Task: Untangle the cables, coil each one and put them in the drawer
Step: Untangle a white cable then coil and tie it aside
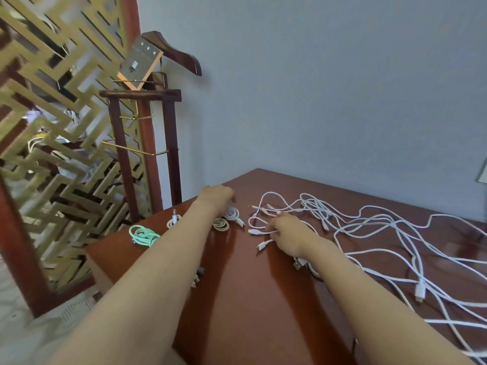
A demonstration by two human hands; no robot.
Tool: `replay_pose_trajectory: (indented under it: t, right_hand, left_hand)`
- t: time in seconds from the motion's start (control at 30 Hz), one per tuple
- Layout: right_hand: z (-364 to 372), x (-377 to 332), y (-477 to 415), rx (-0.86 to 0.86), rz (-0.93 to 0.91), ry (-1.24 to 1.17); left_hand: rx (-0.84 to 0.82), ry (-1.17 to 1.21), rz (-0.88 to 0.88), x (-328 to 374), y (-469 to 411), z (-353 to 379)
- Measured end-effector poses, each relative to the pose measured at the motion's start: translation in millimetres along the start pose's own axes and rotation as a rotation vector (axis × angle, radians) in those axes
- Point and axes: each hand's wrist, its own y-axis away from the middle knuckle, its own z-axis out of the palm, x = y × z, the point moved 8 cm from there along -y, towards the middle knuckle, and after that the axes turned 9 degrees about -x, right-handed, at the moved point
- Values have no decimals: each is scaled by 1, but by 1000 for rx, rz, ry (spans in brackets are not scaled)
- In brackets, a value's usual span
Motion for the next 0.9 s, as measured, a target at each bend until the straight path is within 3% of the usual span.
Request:
replay_pose_trajectory:
  t: [0.13,0.27,0.37,0.8,0.9]
  right_hand:
    - [-11,5,13,77,62,195]
    - [-19,18,22,94,166,257]
    - [-15,26,26,39,234,210]
    - [-18,48,47,36,272,137]
    - [-22,53,45,75,256,41]
  left_hand:
    - [20,175,123,24,8,-18]
    - [-198,295,282,65,16,-7]
    - [-311,237,305,90,23,8]
    - [-136,94,214,105,25,19]
    - [-109,224,210,108,25,8]
